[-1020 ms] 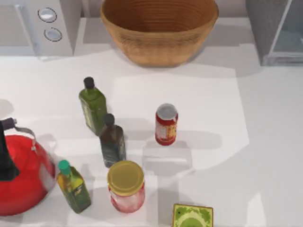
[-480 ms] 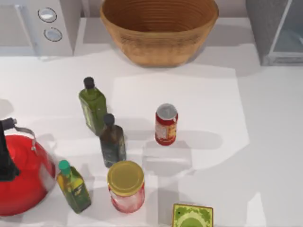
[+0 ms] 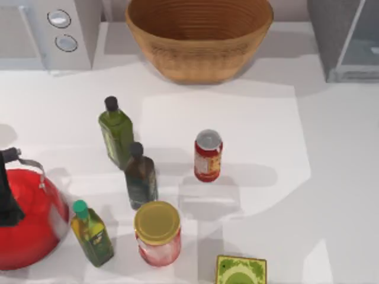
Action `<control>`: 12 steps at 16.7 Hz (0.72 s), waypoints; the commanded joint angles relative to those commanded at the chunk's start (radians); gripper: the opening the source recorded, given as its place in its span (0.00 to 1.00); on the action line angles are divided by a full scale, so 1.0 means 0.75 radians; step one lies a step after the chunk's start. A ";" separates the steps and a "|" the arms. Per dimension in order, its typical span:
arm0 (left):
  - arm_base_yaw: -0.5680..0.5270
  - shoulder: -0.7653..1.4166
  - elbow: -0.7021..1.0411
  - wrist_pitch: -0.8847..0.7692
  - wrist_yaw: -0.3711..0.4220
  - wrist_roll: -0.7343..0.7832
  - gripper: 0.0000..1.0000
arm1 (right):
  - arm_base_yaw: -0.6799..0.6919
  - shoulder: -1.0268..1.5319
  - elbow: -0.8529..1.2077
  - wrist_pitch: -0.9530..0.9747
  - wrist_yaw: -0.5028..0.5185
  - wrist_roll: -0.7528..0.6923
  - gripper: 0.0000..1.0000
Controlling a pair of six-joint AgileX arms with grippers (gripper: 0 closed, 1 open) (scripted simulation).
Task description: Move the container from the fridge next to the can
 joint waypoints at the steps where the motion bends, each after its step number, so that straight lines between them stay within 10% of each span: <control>1: 0.000 0.000 0.000 0.000 0.000 0.000 1.00 | 0.000 -0.028 0.004 -0.034 0.000 0.001 0.00; 12: 0.000 0.000 0.000 0.000 0.000 0.000 1.00 | -0.014 -0.183 -0.077 -0.094 -0.015 0.008 0.00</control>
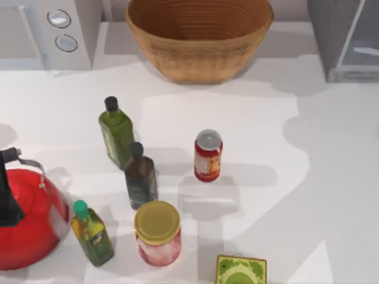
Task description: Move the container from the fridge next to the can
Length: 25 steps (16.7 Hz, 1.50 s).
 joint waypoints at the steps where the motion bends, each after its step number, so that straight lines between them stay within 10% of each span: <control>1: 0.000 0.000 0.000 0.000 0.000 0.000 1.00 | -0.007 -0.035 -0.055 0.025 -0.008 0.002 0.00; 10: 0.000 0.000 0.000 0.000 0.000 0.000 1.00 | -0.086 -0.413 -0.732 0.288 -0.095 -0.001 0.00; 18: 0.000 0.000 0.000 0.000 0.000 0.000 1.00 | -0.072 -0.429 -0.775 0.322 -0.084 0.003 0.00; 25: 0.000 0.000 0.000 0.000 0.000 0.000 1.00 | 0.345 -0.327 -0.890 0.596 0.355 0.008 0.00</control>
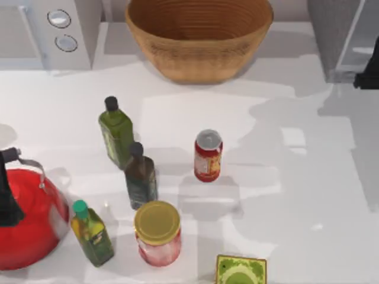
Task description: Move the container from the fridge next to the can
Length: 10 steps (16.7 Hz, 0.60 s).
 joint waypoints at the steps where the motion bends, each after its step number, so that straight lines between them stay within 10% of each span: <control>1: 0.000 0.000 0.000 0.000 0.000 0.000 1.00 | 0.090 0.017 -0.029 0.050 0.086 -0.002 0.00; 10: 0.000 0.000 0.000 0.000 0.000 0.000 1.00 | 0.801 0.121 -0.306 0.369 0.780 -0.012 0.00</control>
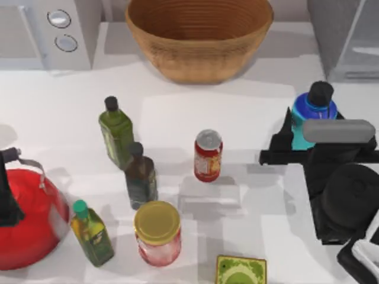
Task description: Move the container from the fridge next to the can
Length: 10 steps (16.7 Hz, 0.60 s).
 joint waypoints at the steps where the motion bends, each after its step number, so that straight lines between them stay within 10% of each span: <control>1: 0.000 0.000 0.000 0.000 0.000 0.000 1.00 | 0.025 -0.002 -0.014 0.010 0.027 0.001 0.00; 10: 0.000 0.000 0.000 0.000 0.000 0.000 1.00 | 0.039 -0.004 -0.023 0.015 0.042 0.002 0.00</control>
